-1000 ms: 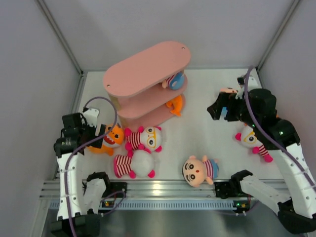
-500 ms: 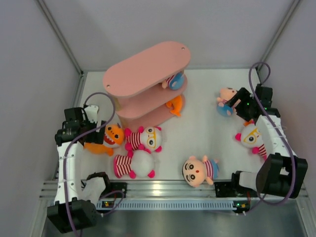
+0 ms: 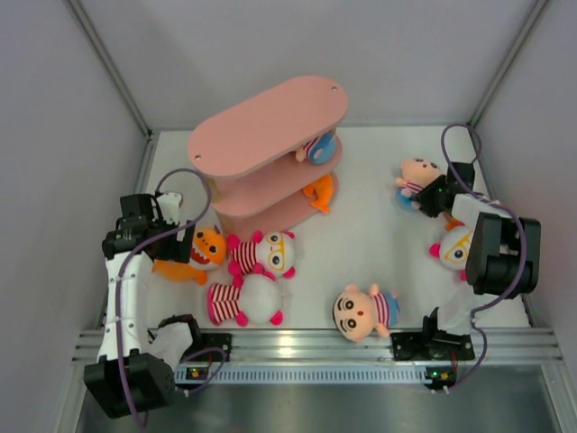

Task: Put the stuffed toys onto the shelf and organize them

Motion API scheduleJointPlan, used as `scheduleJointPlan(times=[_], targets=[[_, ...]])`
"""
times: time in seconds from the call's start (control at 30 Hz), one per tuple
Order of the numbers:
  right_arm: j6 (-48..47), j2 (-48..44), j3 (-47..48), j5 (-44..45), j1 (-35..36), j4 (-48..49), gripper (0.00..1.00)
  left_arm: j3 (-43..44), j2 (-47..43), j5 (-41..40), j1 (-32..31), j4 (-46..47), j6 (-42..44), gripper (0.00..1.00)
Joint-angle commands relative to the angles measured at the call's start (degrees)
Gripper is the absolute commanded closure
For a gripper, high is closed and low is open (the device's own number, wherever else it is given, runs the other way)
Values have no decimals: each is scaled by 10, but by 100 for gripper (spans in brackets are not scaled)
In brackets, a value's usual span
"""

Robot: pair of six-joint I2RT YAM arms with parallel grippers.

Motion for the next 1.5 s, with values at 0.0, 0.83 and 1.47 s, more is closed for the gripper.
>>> scheduleJointPlan(times=[0.0,0.83,1.47], targets=[[21,0,16,-10,3,71,70,21,1,2,1,10,-7,2],[-217,-360,193,-21,426,-433,100,33,-42,-34,1,13,12,2],[-160,-41,448,-33,523,-277,100,31,-68,-66,1,13,24,2]])
